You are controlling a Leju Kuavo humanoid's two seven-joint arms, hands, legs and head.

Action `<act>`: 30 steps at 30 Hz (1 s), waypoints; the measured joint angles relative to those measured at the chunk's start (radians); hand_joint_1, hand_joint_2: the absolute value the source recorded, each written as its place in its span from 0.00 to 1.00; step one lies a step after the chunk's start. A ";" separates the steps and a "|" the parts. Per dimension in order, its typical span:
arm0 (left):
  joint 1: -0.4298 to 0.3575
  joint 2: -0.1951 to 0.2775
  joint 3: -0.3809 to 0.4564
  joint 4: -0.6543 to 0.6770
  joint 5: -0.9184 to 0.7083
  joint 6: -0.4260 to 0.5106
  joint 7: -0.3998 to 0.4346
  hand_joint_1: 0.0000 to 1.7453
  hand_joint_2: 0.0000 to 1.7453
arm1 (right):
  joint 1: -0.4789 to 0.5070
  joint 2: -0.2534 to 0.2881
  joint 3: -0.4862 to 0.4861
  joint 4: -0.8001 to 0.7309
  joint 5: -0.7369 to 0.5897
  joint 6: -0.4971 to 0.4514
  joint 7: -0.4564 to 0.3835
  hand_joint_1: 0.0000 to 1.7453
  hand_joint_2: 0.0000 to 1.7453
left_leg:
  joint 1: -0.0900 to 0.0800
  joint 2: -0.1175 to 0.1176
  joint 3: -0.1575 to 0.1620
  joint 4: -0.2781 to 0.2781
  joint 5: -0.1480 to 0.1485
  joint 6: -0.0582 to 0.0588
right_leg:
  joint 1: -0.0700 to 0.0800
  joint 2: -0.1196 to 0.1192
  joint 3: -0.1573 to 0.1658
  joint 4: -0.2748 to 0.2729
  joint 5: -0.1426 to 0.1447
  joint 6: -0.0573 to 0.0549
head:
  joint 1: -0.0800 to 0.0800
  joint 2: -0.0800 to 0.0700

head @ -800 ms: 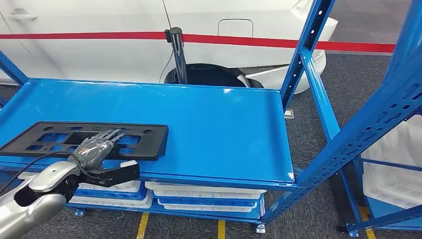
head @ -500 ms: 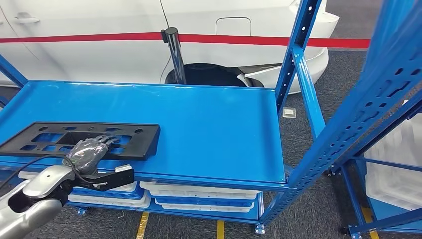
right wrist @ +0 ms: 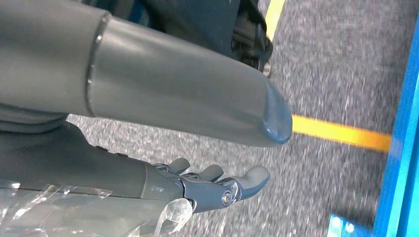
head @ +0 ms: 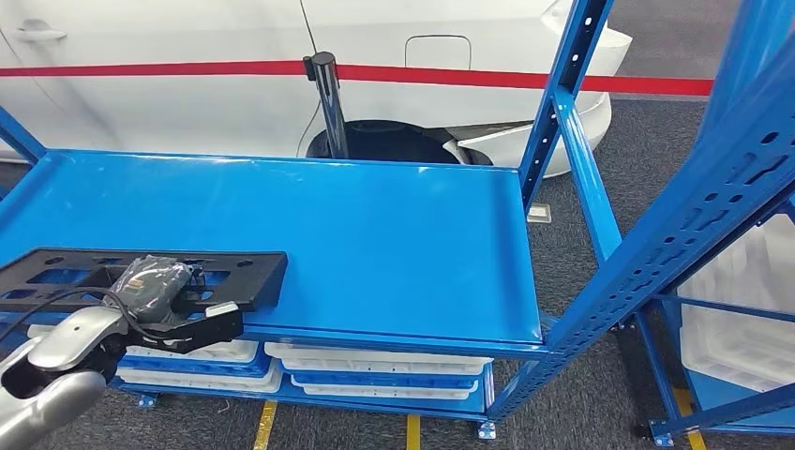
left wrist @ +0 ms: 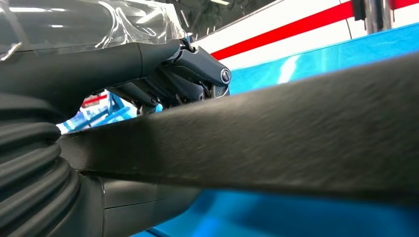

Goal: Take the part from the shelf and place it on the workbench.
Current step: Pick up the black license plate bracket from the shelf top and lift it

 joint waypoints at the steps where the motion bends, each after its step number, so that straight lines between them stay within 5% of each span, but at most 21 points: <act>1: 0.000 0.000 0.003 0.000 0.003 -0.002 -0.003 1.00 1.00 | 0.000 0.000 0.000 0.000 0.000 0.000 0.000 0.00 0.00 | 0.003 0.001 0.004 -0.005 0.003 0.005 | 0.001 -0.001 -0.017 0.038 -0.024 0.004 | 0.001 0.000; 3: 0.003 0.000 0.007 0.000 0.024 -0.012 -0.008 1.00 1.00 | 0.000 0.000 0.001 0.000 0.000 -0.001 0.000 0.00 0.00 | 0.004 0.003 0.004 -0.006 0.004 0.009 | -0.002 -0.002 -0.080 0.171 -0.090 0.010 | 0.003 0.000; 5: 0.005 0.000 0.010 0.000 0.060 -0.025 -0.011 1.00 1.00 | 0.001 0.000 0.003 0.000 0.000 0.000 0.000 0.00 0.00 | 0.004 0.003 0.004 -0.005 0.004 0.010 | -0.004 -0.002 -0.131 0.272 -0.118 0.014 | 0.003 0.000; 7: 0.006 0.000 0.016 0.000 0.093 -0.029 -0.012 1.00 1.00 | 0.001 -0.001 0.006 0.000 0.000 0.001 0.000 0.00 0.00 | 0.006 0.002 0.006 -0.004 0.002 0.008 | -0.007 -0.004 -0.108 0.220 -0.073 0.015 | 0.003 0.000; 10: 0.006 0.000 0.026 0.000 0.108 -0.003 -0.010 1.00 1.00 | 0.000 -0.003 0.007 0.000 -0.001 0.000 0.000 0.00 0.00 | 0.003 0.000 0.009 0.001 -0.006 -0.004 | -0.009 -0.005 -0.010 0.016 0.013 0.011 | 0.003 0.000; 15: 0.009 -0.001 0.066 -0.005 0.132 0.132 -0.029 1.00 1.00 | 0.000 -0.003 0.007 0.000 -0.005 0.000 0.000 0.00 0.00 | 0.005 0.000 -0.002 0.019 -0.022 -0.024 | -0.006 -0.002 0.003 -0.023 0.023 -0.013 | 0.002 0.000; 19: 0.010 -0.009 0.108 -0.023 0.141 0.221 -0.043 1.00 1.00 | 0.001 -0.002 0.007 0.000 -0.012 -0.001 -0.003 0.00 0.00 | 0.008 0.001 -0.111 0.254 -0.132 -0.038 | -0.009 0.001 0.003 -0.025 0.024 -0.025 | -0.001 0.000; 21: 0.009 -0.018 0.125 -0.032 0.154 0.254 -0.040 1.00 1.00 | 0.002 -0.002 0.007 0.000 -0.015 -0.002 -0.005 0.00 0.00 | 0.010 0.001 -0.146 0.318 -0.140 -0.041 | -0.009 0.003 0.004 -0.025 0.023 -0.026 | -0.001 0.000; 22: 0.008 -0.023 0.135 -0.036 0.162 0.270 -0.037 1.00 1.00 | 0.002 -0.002 0.007 0.000 -0.017 -0.002 -0.007 0.00 0.00 | 0.010 0.001 -0.138 0.296 -0.120 -0.041 | -0.009 0.004 0.005 -0.025 0.023 -0.026 | -0.002 0.000; 26: -0.014 -0.041 0.192 -0.062 0.184 0.372 -0.027 1.00 1.00 | 0.002 -0.002 0.007 0.000 -0.027 -0.005 -0.014 0.00 0.00 | 0.007 0.000 -0.022 0.041 -0.009 -0.031 | -0.004 0.008 0.006 -0.023 0.021 -0.018 | -0.002 0.000; 30: -0.025 -0.063 0.253 -0.094 0.190 0.488 -0.030 1.00 1.00 | 0.005 -0.002 0.007 0.000 -0.032 -0.006 -0.016 0.00 0.00 | 0.001 0.000 -0.013 0.012 -0.001 -0.012 | -0.004 0.008 0.003 -0.025 0.023 0.001 | -0.001 0.000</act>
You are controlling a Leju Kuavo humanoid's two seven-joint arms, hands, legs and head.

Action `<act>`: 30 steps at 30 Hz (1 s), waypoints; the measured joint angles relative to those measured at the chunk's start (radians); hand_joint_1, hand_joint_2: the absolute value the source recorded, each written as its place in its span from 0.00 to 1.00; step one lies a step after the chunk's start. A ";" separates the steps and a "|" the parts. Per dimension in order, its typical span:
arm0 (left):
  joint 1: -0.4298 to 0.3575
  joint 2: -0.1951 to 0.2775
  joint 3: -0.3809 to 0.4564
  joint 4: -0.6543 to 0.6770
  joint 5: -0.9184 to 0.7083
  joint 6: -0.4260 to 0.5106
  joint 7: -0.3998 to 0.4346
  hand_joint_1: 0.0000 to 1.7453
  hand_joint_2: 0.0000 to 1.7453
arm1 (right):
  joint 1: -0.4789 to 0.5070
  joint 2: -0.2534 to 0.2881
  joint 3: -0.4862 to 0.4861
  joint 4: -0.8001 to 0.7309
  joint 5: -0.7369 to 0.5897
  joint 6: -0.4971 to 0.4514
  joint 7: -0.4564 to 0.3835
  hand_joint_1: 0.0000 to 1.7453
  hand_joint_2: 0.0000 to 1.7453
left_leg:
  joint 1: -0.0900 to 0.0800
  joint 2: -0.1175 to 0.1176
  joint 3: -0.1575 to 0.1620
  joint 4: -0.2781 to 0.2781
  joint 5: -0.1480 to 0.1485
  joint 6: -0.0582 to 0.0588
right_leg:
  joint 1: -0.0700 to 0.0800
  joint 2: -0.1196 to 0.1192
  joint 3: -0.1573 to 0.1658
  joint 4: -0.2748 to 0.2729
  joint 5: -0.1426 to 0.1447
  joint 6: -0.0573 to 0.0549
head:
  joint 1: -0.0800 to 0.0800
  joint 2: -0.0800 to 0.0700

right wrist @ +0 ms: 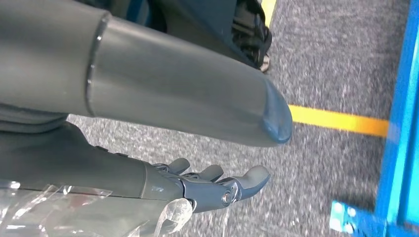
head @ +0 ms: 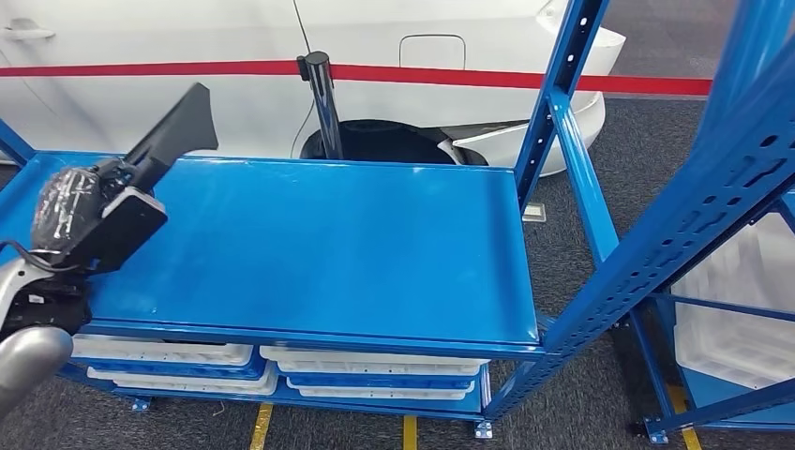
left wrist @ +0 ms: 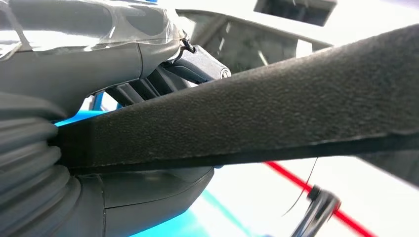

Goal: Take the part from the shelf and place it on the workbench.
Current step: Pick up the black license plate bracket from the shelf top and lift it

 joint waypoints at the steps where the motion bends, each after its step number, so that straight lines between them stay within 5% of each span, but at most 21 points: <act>1: -0.001 -0.005 0.013 -0.007 0.001 0.023 -0.002 1.00 1.00 | 0.000 0.000 0.000 0.000 -0.001 0.000 0.000 0.00 0.00 | 0.001 0.001 0.000 -0.002 0.003 0.006 | 0.000 -0.002 -0.005 0.012 -0.009 0.005 | 0.001 0.000; 3: 0.000 -0.015 0.036 -0.021 -0.001 0.078 -0.009 1.00 1.00 | 0.000 0.000 0.000 0.000 -0.003 0.000 -0.001 0.00 0.00 | 0.005 0.003 0.002 -0.006 0.006 0.018 | -0.001 -0.006 -0.036 0.083 -0.055 0.012 | 0.003 0.000; 5: 0.002 -0.029 0.062 -0.037 -0.014 0.147 -0.015 1.00 1.00 | 0.002 0.000 0.000 0.000 -0.007 -0.002 -0.002 0.00 0.00 | 0.003 0.004 0.001 -0.006 0.006 0.023 | -0.002 -0.007 -0.103 0.223 -0.118 0.015 | 0.004 0.000; 7: 0.003 -0.044 0.086 -0.058 -0.036 0.203 -0.013 1.00 1.00 | 0.004 0.001 0.000 0.000 -0.010 -0.004 -0.002 0.00 0.00 | 0.000 0.003 0.002 -0.005 0.005 0.025 | -0.002 -0.007 -0.141 0.298 -0.131 0.014 | 0.004 0.000; 8: 0.003 -0.049 0.096 -0.067 -0.048 0.220 -0.009 1.00 1.00 | 0.004 0.001 0.000 0.000 -0.011 -0.005 -0.002 0.00 0.00 | -0.001 0.002 0.004 -0.005 0.004 0.025 | -0.002 -0.007 -0.126 0.267 -0.106 0.012 | 0.004 0.000; 10: 0.003 -0.058 0.113 -0.085 -0.069 0.242 -0.002 1.00 1.00 | 0.004 0.001 0.000 0.000 -0.014 -0.008 -0.003 0.00 0.00 | -0.003 0.001 0.007 -0.004 0.002 0.024 | 0.000 -0.007 -0.056 0.123 -0.038 0.003 | 0.004 0.000; 12: 0.003 -0.066 0.130 -0.103 -0.087 0.258 0.005 1.00 1.00 | 0.004 0.001 0.000 0.000 -0.017 -0.010 -0.004 0.00 0.00 | -0.007 0.000 0.008 -0.002 -0.002 0.019 | 0.003 -0.008 -0.007 0.018 -0.003 -0.005 | 0.004 0.000; 15: 0.004 -0.075 0.148 -0.122 -0.100 0.274 0.011 1.00 1.00 | 0.003 0.002 0.000 0.000 -0.020 -0.012 -0.006 0.00 0.00 | -0.006 0.001 0.004 0.000 -0.004 0.008 | 0.006 -0.008 -0.001 -0.001 0.003 -0.012 | 0.004 0.000; 17: 0.005 -0.080 0.158 -0.133 -0.105 0.279 0.015 1.00 1.00 | 0.003 0.002 0.000 0.000 -0.022 -0.013 -0.007 0.00 0.00 | -0.003 0.001 -0.011 0.033 -0.031 -0.003 | 0.002 -0.008 -0.001 -0.006 0.008 -0.020 | 0.002 0.000; 20: 0.006 -0.086 0.169 -0.145 -0.113 0.286 0.020 1.00 1.00 | 0.004 0.002 0.000 0.000 -0.023 -0.015 -0.009 0.00 0.00 | 0.002 0.001 -0.090 0.220 -0.129 -0.017 | -0.001 -0.009 -0.002 -0.008 0.012 -0.027 | -0.001 0.000; 22: 0.010 -0.091 0.170 -0.149 -0.117 0.290 0.022 1.00 1.00 | 0.004 0.002 0.000 0.000 -0.025 -0.016 -0.009 0.00 0.00 | 0.005 0.001 -0.123 0.301 -0.151 -0.021 | -0.001 -0.009 -0.003 -0.007 0.014 -0.028 | -0.002 0.000; 23: 0.011 -0.093 0.170 -0.151 -0.119 0.291 0.023 1.00 1.00 | 0.005 0.002 0.000 0.000 -0.025 -0.016 -0.009 0.00 0.00 | 0.005 0.001 -0.111 0.281 -0.134 -0.021 | -0.002 -0.009 -0.003 -0.007 0.014 -0.027 | -0.002 0.000; 27: 0.008 -0.097 0.176 -0.164 -0.131 0.294 0.024 1.00 1.00 | 0.004 0.003 0.000 0.000 -0.029 -0.017 -0.010 0.00 0.00 | 0.003 0.000 0.015 0.025 -0.025 -0.015 | 0.003 -0.007 -0.007 -0.005 0.020 -0.017 | -0.002 0.000; 30: 0.010 -0.102 0.181 -0.167 -0.138 0.294 0.028 1.00 1.00 | 0.005 0.002 0.000 0.000 -0.030 -0.017 -0.011 0.00 0.00 | -0.002 -0.001 0.017 0.003 -0.014 0.000 | 0.006 -0.006 -0.015 -0.006 0.030 -0.001 | -0.001 0.000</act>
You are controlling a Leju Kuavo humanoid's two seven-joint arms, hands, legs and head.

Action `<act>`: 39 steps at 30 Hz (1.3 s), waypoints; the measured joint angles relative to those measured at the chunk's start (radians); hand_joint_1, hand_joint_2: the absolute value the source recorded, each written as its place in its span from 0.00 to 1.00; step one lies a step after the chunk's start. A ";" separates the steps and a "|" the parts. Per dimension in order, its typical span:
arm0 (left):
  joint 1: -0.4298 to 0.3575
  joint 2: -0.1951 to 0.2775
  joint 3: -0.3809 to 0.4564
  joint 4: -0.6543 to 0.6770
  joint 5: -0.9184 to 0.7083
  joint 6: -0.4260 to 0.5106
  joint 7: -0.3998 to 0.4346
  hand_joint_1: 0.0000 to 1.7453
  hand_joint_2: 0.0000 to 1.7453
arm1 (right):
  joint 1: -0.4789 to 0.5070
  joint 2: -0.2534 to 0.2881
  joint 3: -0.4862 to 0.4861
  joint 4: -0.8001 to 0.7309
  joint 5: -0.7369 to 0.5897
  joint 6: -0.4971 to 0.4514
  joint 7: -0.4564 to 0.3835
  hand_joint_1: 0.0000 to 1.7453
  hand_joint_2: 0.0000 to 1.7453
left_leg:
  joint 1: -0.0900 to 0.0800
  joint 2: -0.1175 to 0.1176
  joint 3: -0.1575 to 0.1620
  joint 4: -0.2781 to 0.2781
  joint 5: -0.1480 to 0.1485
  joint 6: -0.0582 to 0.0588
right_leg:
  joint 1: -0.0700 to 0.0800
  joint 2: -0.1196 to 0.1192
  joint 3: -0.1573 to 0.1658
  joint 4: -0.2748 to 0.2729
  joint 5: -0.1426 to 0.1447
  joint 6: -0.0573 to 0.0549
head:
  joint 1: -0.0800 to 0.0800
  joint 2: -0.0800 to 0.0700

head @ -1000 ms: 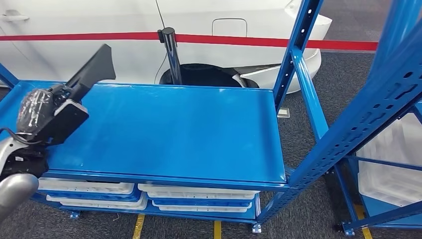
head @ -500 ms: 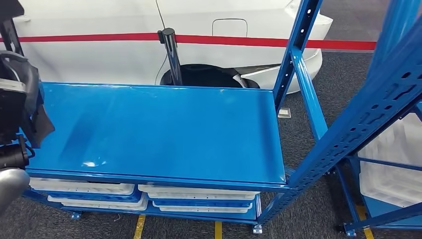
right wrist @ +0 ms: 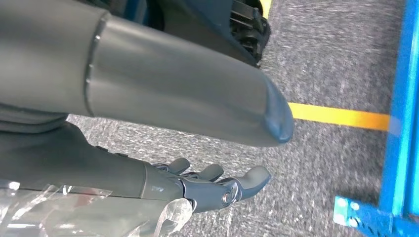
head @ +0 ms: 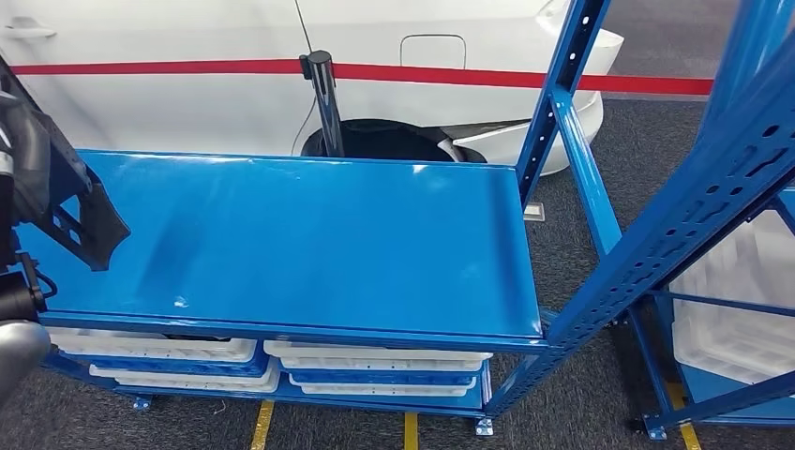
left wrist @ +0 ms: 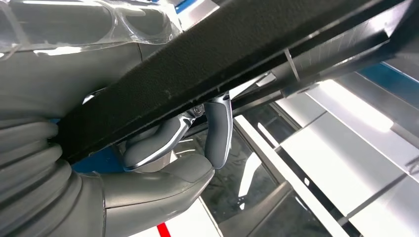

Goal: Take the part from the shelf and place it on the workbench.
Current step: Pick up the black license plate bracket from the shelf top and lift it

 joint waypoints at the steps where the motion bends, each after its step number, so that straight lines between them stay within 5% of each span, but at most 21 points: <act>1: 0.000 -0.002 0.000 0.000 -0.001 0.000 0.000 1.00 1.00 | 0.001 0.000 0.000 0.000 0.000 0.000 0.000 0.00 0.00 | 0.001 0.001 -0.003 -0.001 0.005 0.007 | -0.001 0.000 -0.003 0.004 -0.005 0.005 | 0.000 0.000; 3: 0.000 -0.005 0.001 -0.002 -0.001 0.000 0.000 1.00 1.00 | 0.001 -0.001 0.000 0.000 -0.001 0.000 0.000 0.00 0.00 | 0.003 0.004 -0.011 -0.003 0.017 0.024 | -0.004 -0.001 -0.026 0.061 -0.057 0.012 | 0.002 0.000; 5: 0.001 -0.007 0.001 -0.004 -0.002 -0.001 0.000 1.00 1.00 | 0.001 0.000 0.000 0.000 -0.001 0.000 0.000 0.00 0.00 | 0.002 0.006 -0.024 -0.004 0.027 0.035 | -0.005 -0.003 -0.071 0.192 -0.148 0.017 | 0.004 0.000; 7: 0.003 -0.010 0.001 -0.004 -0.001 -0.001 0.000 1.00 1.00 | 0.001 0.000 0.000 0.000 -0.001 0.000 0.000 0.00 0.00 | -0.001 0.006 -0.038 -0.003 0.038 0.037 | -0.005 -0.003 -0.098 0.299 -0.197 0.018 | 0.005 0.000; 9: 0.006 -0.013 0.001 -0.004 -0.002 -0.001 0.000 1.00 1.00 | 0.001 0.000 0.000 0.000 -0.001 0.000 0.000 0.00 0.00 | -0.005 0.006 -0.051 -0.003 0.049 0.037 | -0.005 -0.003 -0.052 0.260 -0.174 0.012 | 0.005 0.000; 12: 0.007 -0.015 0.002 -0.005 -0.004 -0.003 0.000 1.00 1.00 | -0.001 -0.001 0.000 0.000 -0.001 0.000 0.000 0.00 0.00 | -0.011 0.004 -0.062 -0.002 0.062 0.032 | 0.002 -0.003 0.092 0.041 -0.111 -0.005 | 0.005 0.000; 14: 0.007 -0.016 0.002 -0.005 -0.004 -0.004 0.000 1.00 1.00 | -0.001 -0.002 0.000 0.000 -0.001 0.000 -0.001 0.00 0.00 | -0.014 0.004 -0.064 -0.001 0.065 0.029 | 0.006 -0.003 0.126 -0.014 -0.110 -0.010 | 0.005 0.000; 18: 0.007 -0.016 0.002 -0.006 -0.004 -0.004 0.000 1.00 1.00 | -0.001 -0.002 0.000 0.000 -0.001 0.000 0.000 0.00 0.00 | -0.014 0.004 -0.065 -0.001 0.067 0.027 | 0.007 -0.004 0.126 -0.020 -0.108 -0.010 | 0.005 0.000; 20: 0.007 -0.017 0.002 -0.006 -0.006 -0.006 0.001 1.00 1.00 | -0.002 -0.002 0.000 0.000 -0.002 0.000 0.000 0.00 0.00 | -0.011 0.006 -0.068 -0.003 0.078 0.016 | 0.008 -0.004 0.118 -0.021 -0.096 -0.013 | 0.004 0.000; 24: 0.011 -0.022 0.002 -0.006 -0.012 -0.010 0.011 1.00 1.00 | -0.002 0.001 0.000 0.000 -0.002 0.000 0.000 0.00 0.00 | 0.004 0.006 -0.152 0.307 -0.112 -0.027 | 0.000 -0.010 0.032 -0.024 -0.018 -0.035 | 0.000 0.000; 26: 0.012 -0.023 0.001 -0.006 -0.013 -0.010 0.012 1.00 1.00 | -0.002 0.001 0.000 0.000 -0.002 0.000 0.000 0.00 0.00 | 0.004 0.006 -0.086 0.240 -0.058 -0.026 | 0.000 -0.010 0.008 -0.023 0.001 -0.032 | 0.000 0.000; 29: 0.011 -0.025 0.002 -0.006 -0.014 -0.011 0.012 1.00 1.00 | -0.002 0.001 0.000 0.000 -0.003 -0.001 0.000 0.00 0.00 | -0.001 0.004 0.067 0.009 -0.034 -0.014 | 0.004 -0.008 -0.012 -0.023 0.026 -0.020 | 0.001 0.000; 30: 0.011 -0.025 0.002 -0.006 -0.014 -0.011 0.012 1.00 1.00 | -0.002 0.001 0.000 0.000 -0.003 -0.001 -0.001 0.00 0.00 | -0.005 0.003 0.089 -0.031 -0.042 -0.008 | 0.006 -0.007 -0.016 -0.024 0.034 -0.015 | 0.001 0.000; 32: 0.011 -0.027 0.002 -0.006 -0.014 -0.013 0.012 1.00 1.00 | 0.000 0.000 0.000 0.000 -0.003 -0.001 -0.001 0.00 0.00 | -0.005 0.004 0.083 -0.043 -0.035 0.008 | 0.006 -0.005 -0.023 -0.025 0.048 -0.006 | 0.002 0.000; 34: 0.010 -0.029 0.001 -0.006 -0.014 -0.015 0.011 1.00 1.00 | 0.000 -0.001 0.000 0.000 -0.003 -0.002 0.000 0.00 0.00 | -0.002 0.007 0.064 -0.044 -0.016 0.027 | 0.005 -0.004 -0.042 0.010 0.007 0.004 | 0.004 0.000; 37: 0.009 -0.033 0.000 -0.006 -0.014 -0.016 0.011 1.00 1.00 | 0.001 -0.001 0.000 0.000 -0.003 -0.002 0.000 0.00 0.00 | -0.004 0.009 0.028 -0.043 0.015 0.044 | 0.001 -0.005 -0.097 0.199 -0.145 0.013 | 0.007 0.000; 39: 0.010 -0.035 -0.002 -0.006 -0.014 -0.017 0.011 1.00 1.00 | 0.001 -0.001 0.000 0.000 -0.003 -0.003 0.001 0.00 0.00 | -0.006 0.009 0.003 -0.041 0.034 0.043 | 0.000 -0.005 -0.112 0.305 -0.174 0.017 | 0.007 0.000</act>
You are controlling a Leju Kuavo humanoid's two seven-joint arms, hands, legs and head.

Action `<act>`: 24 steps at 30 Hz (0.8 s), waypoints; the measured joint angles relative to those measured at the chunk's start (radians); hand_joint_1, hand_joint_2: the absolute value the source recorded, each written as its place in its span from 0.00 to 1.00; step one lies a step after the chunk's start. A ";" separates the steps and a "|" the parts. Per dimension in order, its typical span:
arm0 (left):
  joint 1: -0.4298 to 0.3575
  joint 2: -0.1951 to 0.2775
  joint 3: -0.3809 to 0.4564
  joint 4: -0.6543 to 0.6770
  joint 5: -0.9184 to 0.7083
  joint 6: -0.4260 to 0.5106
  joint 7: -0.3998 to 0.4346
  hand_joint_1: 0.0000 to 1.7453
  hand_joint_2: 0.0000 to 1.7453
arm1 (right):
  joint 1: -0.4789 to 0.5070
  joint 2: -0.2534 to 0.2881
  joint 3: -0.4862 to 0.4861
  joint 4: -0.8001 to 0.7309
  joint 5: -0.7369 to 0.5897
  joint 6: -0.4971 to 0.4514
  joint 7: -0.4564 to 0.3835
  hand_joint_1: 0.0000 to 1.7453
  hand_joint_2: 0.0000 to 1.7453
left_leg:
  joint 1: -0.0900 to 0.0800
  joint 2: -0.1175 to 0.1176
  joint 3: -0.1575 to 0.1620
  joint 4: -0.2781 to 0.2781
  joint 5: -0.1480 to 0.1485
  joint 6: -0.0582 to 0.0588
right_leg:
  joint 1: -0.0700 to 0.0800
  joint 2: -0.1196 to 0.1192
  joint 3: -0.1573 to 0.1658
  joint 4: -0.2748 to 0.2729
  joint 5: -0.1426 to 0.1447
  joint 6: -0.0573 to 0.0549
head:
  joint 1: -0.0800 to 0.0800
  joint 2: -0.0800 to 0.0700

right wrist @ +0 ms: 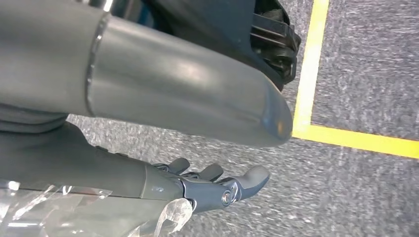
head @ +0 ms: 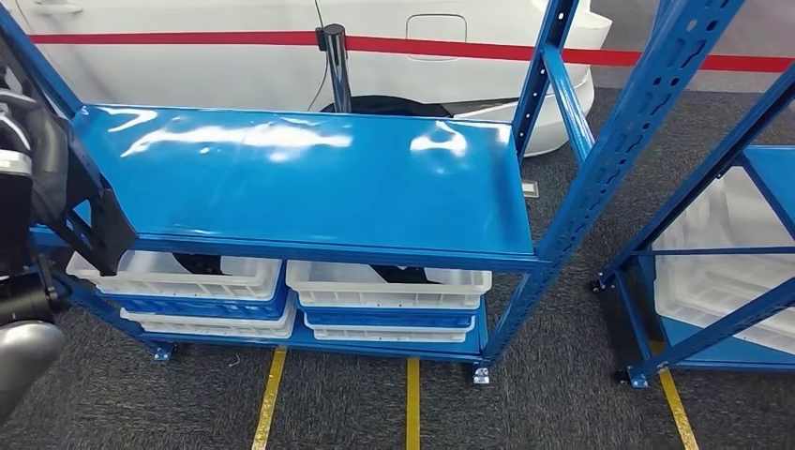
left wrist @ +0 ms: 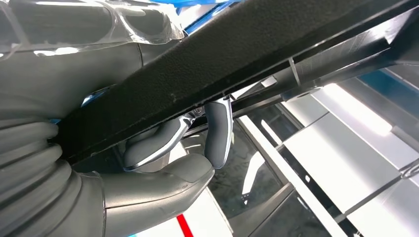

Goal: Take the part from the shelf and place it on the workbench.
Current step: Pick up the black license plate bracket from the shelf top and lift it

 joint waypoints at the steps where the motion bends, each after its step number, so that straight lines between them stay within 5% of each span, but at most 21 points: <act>1: 0.000 -0.001 -0.001 0.000 0.000 0.000 0.000 1.00 1.00 | 0.000 0.000 0.000 0.000 0.000 0.000 0.000 0.00 0.00 | -0.001 0.000 -0.012 0.002 0.009 -0.001 | 0.000 0.000 0.014 0.008 0.019 -0.001 | 0.000 0.000; 2: 0.001 -0.002 -0.003 0.000 0.000 0.000 0.000 1.00 1.00 | -0.001 0.000 0.000 0.000 0.000 0.000 0.000 0.00 0.00 | -0.002 0.000 -0.024 0.003 0.017 -0.003 | 0.000 0.000 0.046 -0.022 0.050 -0.003 | 0.000 0.000; 4: 0.000 -0.003 -0.004 0.000 0.000 -0.001 0.000 1.00 1.00 | -0.003 0.000 0.000 0.000 0.000 0.000 0.000 0.00 0.00 | -0.003 0.000 -0.041 0.008 0.030 -0.009 | 0.002 0.000 0.154 -0.167 0.094 -0.010 | 0.000 0.000; 6: -0.005 -0.005 -0.004 0.000 0.002 -0.003 0.000 1.00 1.00 | -0.005 0.000 0.000 0.000 0.000 0.000 0.001 0.00 0.00 | -0.006 0.001 -0.051 0.014 0.043 -0.018 | 0.005 0.002 0.245 -0.310 0.087 -0.018 | -0.001 0.000; 7: -0.009 -0.005 -0.006 0.000 0.004 -0.004 0.001 1.00 1.00 | -0.005 0.000 0.000 0.000 0.000 0.000 0.002 0.00 0.00 | -0.005 0.001 -0.055 0.015 0.050 -0.023 | 0.008 0.002 0.263 -0.343 0.079 -0.021 | -0.001 0.000; 10: -0.016 -0.006 -0.013 0.001 0.012 -0.006 0.001 1.00 1.00 | -0.007 0.002 0.000 0.000 0.000 0.000 0.008 0.00 0.00 | -0.002 0.002 -0.070 0.027 0.050 -0.041 | 0.006 0.000 0.250 -0.354 0.095 -0.036 | -0.002 0.000; 12: -0.018 -0.007 -0.018 0.002 0.016 -0.006 0.002 1.00 1.00 | -0.008 0.002 0.000 0.000 -0.001 0.000 0.011 0.00 0.00 | 0.003 0.000 -0.103 0.106 -0.027 -0.053 | 0.002 -0.005 0.227 -0.355 0.117 -0.047 | -0.004 0.000; 14: -0.019 -0.007 -0.020 0.002 0.017 -0.005 0.002 1.00 1.00 | -0.007 0.001 0.000 0.000 -0.001 0.000 0.012 0.00 0.00 | 0.007 0.000 -0.144 0.251 -0.122 -0.062 | 0.004 -0.008 0.197 -0.353 0.140 -0.052 | -0.006 0.000; 16: -0.018 -0.007 -0.023 0.003 0.018 -0.005 0.003 1.00 1.00 | -0.007 0.001 0.000 0.000 -0.001 0.000 0.012 0.00 0.00 | 0.008 0.000 -0.151 0.337 -0.134 -0.066 | 0.005 -0.008 0.164 -0.349 0.161 -0.052 | -0.006 0.000; 18: -0.019 -0.007 -0.024 0.004 0.018 -0.005 0.003 1.00 1.00 | -0.007 0.001 0.000 0.000 -0.001 0.000 0.012 0.00 0.00 | 0.008 0.000 -0.088 0.276 -0.078 -0.063 | 0.005 -0.007 0.133 -0.341 0.180 -0.050 | -0.007 0.000; 21: -0.023 -0.008 -0.024 0.004 0.018 -0.005 0.003 1.00 1.00 | -0.008 0.001 0.000 0.000 -0.001 0.000 0.012 0.00 0.00 | 0.002 0.000 0.064 0.048 -0.059 -0.048 | 0.009 -0.005 0.104 -0.334 0.206 -0.039 | -0.006 0.000; 22: -0.025 -0.008 -0.024 0.005 0.018 -0.005 0.002 1.00 1.00 | -0.007 0.001 0.000 0.000 -0.001 0.000 0.012 0.00 0.00 | -0.001 0.000 0.086 0.008 -0.067 -0.043 | 0.010 -0.004 0.100 -0.335 0.215 -0.034 | -0.006 0.000; 24: -0.028 -0.008 -0.025 0.005 0.017 -0.005 0.003 1.00 1.00 | -0.006 0.001 0.000 0.000 -0.001 0.000 0.012 0.00 0.00 | -0.002 0.001 0.079 -0.005 -0.057 -0.032 | 0.010 -0.003 0.093 -0.339 0.231 -0.025 | -0.006 0.000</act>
